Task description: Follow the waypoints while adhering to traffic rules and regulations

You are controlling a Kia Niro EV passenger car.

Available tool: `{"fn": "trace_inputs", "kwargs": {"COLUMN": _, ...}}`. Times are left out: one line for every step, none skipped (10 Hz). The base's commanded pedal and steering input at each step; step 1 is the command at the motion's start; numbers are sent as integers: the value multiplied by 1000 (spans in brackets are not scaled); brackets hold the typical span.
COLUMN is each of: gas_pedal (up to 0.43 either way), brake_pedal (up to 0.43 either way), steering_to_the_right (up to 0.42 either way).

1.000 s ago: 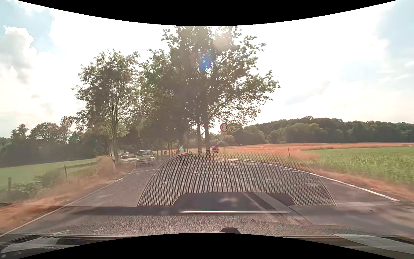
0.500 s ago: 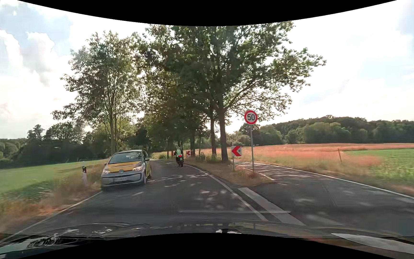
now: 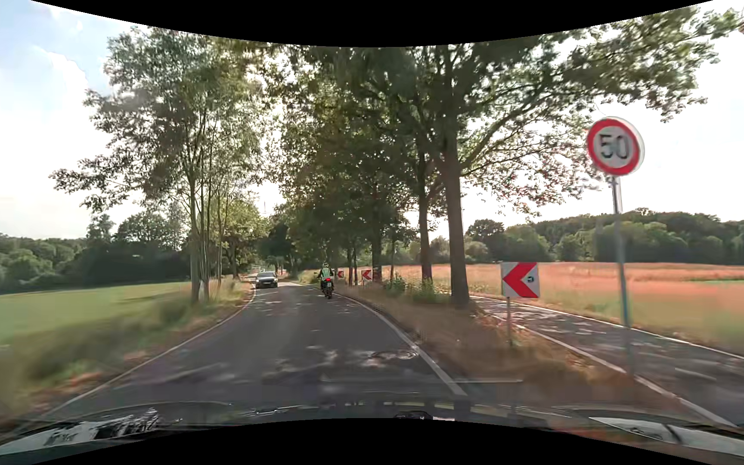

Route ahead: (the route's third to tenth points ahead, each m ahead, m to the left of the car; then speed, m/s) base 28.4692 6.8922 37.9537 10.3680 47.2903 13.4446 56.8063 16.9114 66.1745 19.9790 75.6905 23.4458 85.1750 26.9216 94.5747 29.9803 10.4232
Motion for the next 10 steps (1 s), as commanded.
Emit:
{"fn": "trace_inputs", "kwargs": {"gas_pedal": 197, "brake_pedal": 0, "steering_to_the_right": -82}}
{"fn": "trace_inputs", "kwargs": {"gas_pedal": 197, "brake_pedal": 0, "steering_to_the_right": -79}}
{"fn": "trace_inputs", "kwargs": {"gas_pedal": 197, "brake_pedal": 0, "steering_to_the_right": -73}}
{"fn": "trace_inputs", "kwargs": {"gas_pedal": 197, "brake_pedal": 0, "steering_to_the_right": -62}}
{"fn": "trace_inputs", "kwargs": {"gas_pedal": 197, "brake_pedal": 0, "steering_to_the_right": -59}}
{"fn": "trace_inputs", "kwargs": {"gas_pedal": 197, "brake_pedal": 0, "steering_to_the_right": -56}}
{"fn": "trace_inputs", "kwargs": {"gas_pedal": 197, "brake_pedal": 0, "steering_to_the_right": -56}}
{"fn": "trace_inputs", "kwargs": {"gas_pedal": 197, "brake_pedal": 0, "steering_to_the_right": -56}}
{"fn": "trace_inputs", "kwargs": {"gas_pedal": 197, "brake_pedal": 0, "steering_to_the_right": -60}}
{"fn": "trace_inputs", "kwargs": {"gas_pedal": 197, "brake_pedal": 0, "steering_to_the_right": -61}}
